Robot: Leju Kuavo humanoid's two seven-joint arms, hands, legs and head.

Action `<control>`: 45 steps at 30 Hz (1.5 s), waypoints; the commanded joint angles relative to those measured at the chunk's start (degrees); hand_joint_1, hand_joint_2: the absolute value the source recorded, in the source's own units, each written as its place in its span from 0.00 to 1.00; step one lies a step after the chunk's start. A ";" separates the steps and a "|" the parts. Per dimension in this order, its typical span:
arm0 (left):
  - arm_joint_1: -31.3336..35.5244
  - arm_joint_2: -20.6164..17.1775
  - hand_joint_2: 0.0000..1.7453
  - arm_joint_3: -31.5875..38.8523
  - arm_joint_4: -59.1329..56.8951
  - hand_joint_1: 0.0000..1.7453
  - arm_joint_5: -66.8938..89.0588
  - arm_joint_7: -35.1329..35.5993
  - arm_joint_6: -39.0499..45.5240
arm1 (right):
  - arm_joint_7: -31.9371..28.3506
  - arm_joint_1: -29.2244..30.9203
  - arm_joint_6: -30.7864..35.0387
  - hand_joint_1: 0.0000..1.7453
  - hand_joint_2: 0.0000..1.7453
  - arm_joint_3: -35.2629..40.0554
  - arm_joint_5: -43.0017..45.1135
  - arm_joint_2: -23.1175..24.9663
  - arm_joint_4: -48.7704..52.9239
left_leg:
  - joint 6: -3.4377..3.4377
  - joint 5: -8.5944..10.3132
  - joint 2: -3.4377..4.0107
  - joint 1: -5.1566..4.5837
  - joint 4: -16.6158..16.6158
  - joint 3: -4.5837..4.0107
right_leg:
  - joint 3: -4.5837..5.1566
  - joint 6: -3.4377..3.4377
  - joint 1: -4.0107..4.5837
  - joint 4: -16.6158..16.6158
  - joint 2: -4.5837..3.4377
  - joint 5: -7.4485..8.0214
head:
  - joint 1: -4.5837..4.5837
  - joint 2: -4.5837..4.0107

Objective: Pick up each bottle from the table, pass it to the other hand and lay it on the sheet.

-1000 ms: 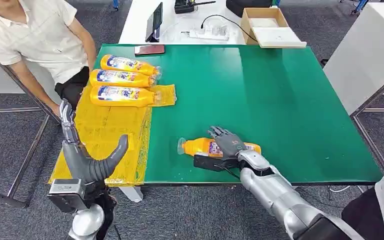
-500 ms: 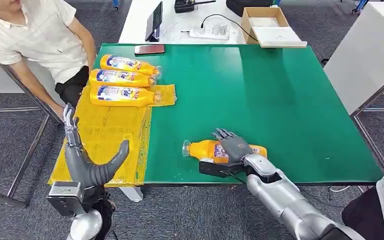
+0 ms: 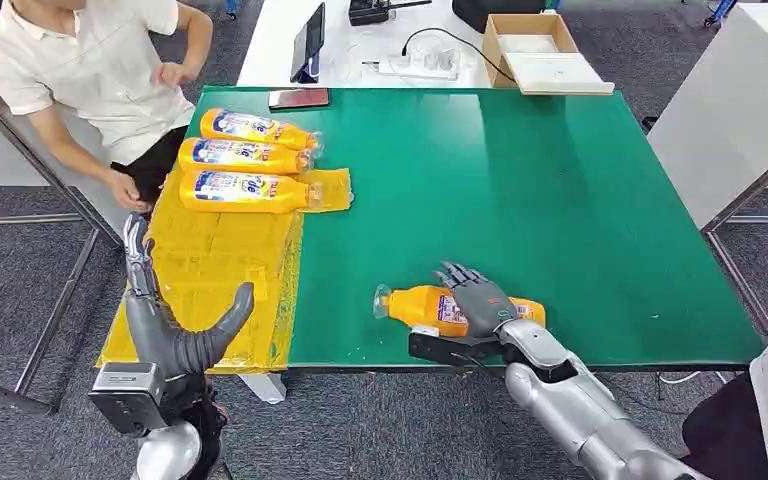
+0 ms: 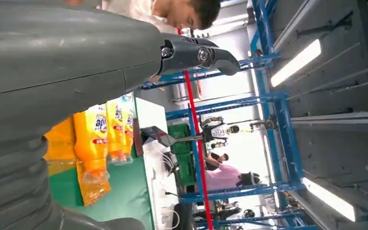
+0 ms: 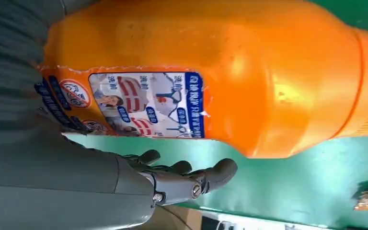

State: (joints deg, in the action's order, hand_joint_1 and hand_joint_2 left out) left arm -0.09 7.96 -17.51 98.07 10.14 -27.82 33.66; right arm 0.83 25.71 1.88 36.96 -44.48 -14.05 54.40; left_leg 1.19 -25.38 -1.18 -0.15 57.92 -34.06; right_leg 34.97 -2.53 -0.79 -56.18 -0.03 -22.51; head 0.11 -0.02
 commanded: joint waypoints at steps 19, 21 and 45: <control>-0.58 -0.68 1.00 1.28 0.64 0.00 -1.90 0.50 -0.89 | 1.62 -1.59 7.90 0.00 1.00 -10.17 -10.90 3.43 -0.89 | -0.11 -0.11 0.21 0.04 -0.06 0.22 | -0.15 0.13 0.06 0.04 -0.09 -0.07 | -0.02 0.02; -0.57 -0.70 1.00 1.26 0.34 0.00 -1.87 0.55 -0.98 | 2.38 -1.74 4.53 0.00 1.00 -10.05 -9.98 2.41 -2.27 | -0.08 -0.07 0.13 0.04 -0.04 0.14 | -0.11 0.10 0.05 0.04 -0.03 -0.05 | -0.02 0.00; -1.89 -1.12 1.00 0.49 0.15 0.00 -0.47 2.43 -2.85 | 3.60 -10.83 2.86 0.00 1.00 -11.05 -7.13 -1.37 2.96 | -0.06 -0.08 -0.04 0.05 -0.09 0.38 | -0.36 0.11 0.07 0.14 0.14 -0.10 | 0.00 0.02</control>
State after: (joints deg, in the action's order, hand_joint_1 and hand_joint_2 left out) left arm -2.45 7.91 -17.16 99.78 9.60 -25.79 30.84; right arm 3.72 17.34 5.35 26.05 -51.30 -14.51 58.08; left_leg 1.22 -25.42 -1.16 -0.16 57.92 -33.89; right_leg 34.86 -2.53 -0.79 -56.14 -0.04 -22.53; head 0.11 0.00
